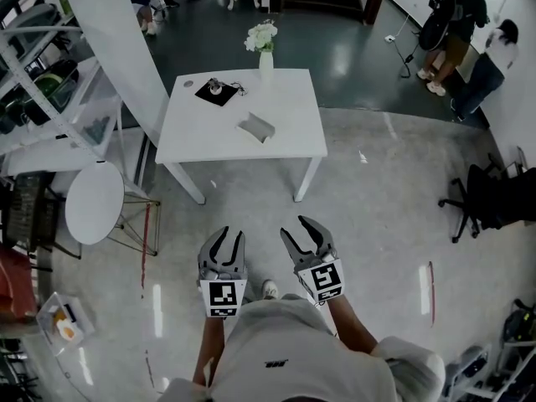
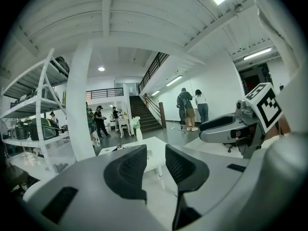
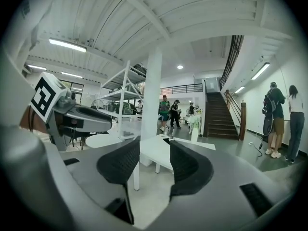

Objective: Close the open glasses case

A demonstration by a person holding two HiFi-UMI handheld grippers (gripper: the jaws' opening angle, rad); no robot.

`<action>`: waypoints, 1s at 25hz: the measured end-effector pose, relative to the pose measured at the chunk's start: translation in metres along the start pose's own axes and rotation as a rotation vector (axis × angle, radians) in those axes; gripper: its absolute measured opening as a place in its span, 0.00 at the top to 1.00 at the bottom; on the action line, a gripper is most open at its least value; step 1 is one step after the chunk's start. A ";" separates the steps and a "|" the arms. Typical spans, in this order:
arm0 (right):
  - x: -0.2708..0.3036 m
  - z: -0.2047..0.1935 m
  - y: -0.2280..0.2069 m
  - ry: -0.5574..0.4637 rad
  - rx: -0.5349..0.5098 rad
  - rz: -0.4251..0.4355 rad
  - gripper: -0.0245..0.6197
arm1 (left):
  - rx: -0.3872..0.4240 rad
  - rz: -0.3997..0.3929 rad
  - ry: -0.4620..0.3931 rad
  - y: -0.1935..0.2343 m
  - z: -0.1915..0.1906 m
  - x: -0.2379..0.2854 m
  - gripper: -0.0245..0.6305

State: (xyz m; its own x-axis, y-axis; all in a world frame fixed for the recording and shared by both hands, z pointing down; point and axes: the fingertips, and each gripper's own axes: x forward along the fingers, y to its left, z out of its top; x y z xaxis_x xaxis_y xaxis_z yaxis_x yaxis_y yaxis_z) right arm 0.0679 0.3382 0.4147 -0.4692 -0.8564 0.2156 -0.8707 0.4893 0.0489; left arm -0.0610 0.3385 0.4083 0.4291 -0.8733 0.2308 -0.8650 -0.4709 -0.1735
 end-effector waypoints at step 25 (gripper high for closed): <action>0.120 0.016 -0.056 0.031 0.001 -0.049 0.66 | -0.002 -0.065 -0.007 0.070 0.007 0.121 0.76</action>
State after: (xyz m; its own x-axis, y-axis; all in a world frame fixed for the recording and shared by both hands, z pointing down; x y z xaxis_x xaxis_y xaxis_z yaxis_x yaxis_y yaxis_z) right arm 0.0582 0.2057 0.4221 -0.4209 -0.8740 0.2427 -0.8929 0.4464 0.0592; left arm -0.0682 0.1990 0.4174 0.4857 -0.8419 0.2351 -0.8359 -0.5260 -0.1567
